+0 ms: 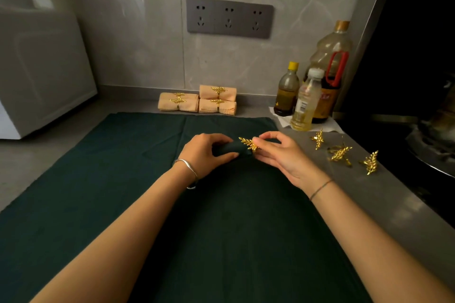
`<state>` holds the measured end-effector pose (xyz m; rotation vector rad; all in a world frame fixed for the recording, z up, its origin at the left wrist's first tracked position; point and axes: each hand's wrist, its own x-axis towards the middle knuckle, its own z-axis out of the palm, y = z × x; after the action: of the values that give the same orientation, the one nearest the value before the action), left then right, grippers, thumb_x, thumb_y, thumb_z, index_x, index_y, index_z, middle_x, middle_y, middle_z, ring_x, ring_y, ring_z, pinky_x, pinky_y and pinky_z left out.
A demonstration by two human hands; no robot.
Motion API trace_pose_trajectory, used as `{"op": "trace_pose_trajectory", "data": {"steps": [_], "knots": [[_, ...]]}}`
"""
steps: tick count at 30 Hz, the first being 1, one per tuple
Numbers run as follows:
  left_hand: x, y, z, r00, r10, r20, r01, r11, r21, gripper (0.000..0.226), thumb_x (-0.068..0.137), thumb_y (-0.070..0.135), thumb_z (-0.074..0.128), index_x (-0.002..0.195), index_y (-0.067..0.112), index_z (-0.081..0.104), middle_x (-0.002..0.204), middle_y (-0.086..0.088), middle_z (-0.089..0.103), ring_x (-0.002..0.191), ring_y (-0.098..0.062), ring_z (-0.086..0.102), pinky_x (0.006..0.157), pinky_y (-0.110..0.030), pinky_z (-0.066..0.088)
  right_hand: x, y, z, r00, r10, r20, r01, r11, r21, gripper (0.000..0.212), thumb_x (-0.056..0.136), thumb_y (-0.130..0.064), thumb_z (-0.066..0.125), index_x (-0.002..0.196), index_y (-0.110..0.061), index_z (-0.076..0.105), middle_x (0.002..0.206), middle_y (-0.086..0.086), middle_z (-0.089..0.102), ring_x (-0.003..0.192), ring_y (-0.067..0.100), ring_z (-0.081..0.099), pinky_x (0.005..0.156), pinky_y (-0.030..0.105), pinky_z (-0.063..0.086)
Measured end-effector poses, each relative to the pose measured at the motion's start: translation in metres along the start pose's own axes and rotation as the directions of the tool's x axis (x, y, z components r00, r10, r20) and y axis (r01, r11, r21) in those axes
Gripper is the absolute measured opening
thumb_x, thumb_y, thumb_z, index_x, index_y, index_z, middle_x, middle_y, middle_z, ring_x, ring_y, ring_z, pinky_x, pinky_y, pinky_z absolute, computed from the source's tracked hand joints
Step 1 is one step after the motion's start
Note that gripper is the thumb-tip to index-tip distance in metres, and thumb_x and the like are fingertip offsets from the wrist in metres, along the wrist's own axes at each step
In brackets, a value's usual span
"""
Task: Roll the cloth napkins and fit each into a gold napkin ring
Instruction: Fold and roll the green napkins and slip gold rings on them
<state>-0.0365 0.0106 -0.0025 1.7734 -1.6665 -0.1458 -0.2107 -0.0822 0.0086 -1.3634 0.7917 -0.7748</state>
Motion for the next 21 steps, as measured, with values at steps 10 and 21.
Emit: {"op": "trace_pose_trajectory", "data": {"steps": [10, 21], "knots": [[0.001, 0.005, 0.002, 0.994, 0.045, 0.101, -0.035, 0.995, -0.097, 0.030, 0.080, 0.028, 0.070, 0.109, 0.024, 0.064, 0.103, 0.010, 0.065, 0.089, -0.003, 0.060, 0.078, -0.014, 0.049, -0.004, 0.006, 0.006, 0.990, 0.011, 0.142, 0.003, 0.995, -0.097, 0.030, 0.082, -0.022, 0.068, 0.109, -0.012, 0.059, 0.101, 0.006, 0.070, 0.097, 0.016, 0.067, 0.082, 0.030, 0.056], [-0.005, 0.001, -0.002, 0.989, 0.012, 0.148, -0.002, 0.998, -0.066, 0.051, 0.077, 0.034, 0.072, 0.124, 0.029, 0.052, 0.109, 0.006, 0.064, 0.097, -0.003, 0.057, 0.092, -0.020, 0.045, -0.011, 0.005, -0.009, 0.949, -0.126, 0.289, 0.244, 0.873, -0.422, 0.035, 0.080, -0.002, 0.069, 0.110, -0.019, 0.061, 0.112, 0.001, 0.064, 0.093, 0.007, 0.067, 0.077, 0.015, 0.052]]}}
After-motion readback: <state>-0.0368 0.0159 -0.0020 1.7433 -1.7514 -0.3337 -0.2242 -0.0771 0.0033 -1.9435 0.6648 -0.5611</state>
